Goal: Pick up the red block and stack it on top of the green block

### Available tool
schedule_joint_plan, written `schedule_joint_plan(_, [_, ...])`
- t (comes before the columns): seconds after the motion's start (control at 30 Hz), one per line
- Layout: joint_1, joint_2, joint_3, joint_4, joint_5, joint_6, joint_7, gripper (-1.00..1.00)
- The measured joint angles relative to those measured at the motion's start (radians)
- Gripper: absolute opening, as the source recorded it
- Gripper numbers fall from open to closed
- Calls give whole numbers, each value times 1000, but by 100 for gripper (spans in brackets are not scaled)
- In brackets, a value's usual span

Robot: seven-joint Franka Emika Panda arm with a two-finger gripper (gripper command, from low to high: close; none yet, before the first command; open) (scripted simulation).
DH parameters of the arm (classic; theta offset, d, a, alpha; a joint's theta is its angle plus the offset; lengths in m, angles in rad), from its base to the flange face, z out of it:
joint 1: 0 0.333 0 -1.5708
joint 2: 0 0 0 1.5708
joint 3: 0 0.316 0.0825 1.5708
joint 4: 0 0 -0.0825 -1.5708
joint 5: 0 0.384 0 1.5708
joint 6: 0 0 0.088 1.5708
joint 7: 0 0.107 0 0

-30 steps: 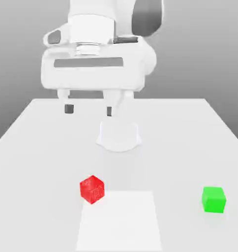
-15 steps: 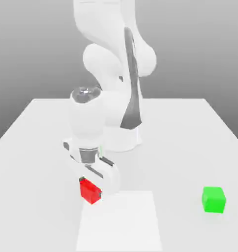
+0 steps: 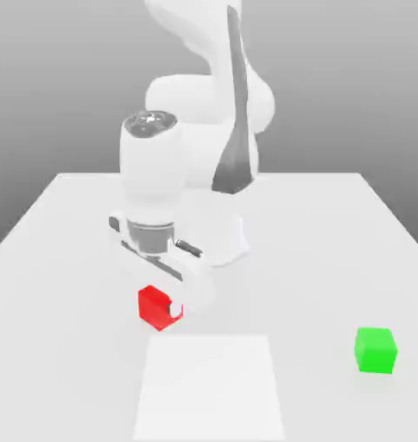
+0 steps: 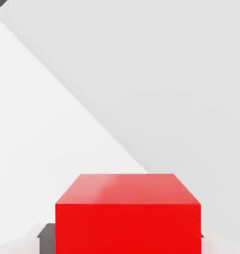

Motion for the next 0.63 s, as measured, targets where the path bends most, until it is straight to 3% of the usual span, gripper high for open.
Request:
schedule_joint_plan(0.33, [466, 106, 247, 250, -16, -146, 101, -100])
schedule_joint_plan(0.5, [505, 267, 193, 280, -135, -22, 195, -100])
schedule_joint_plan(0.53, [514, 293, 179, 281, -157, 2, 211, 100])
schedule_joint_plan(0.63, [514, 293, 179, 281, -157, 2, 211, 100])
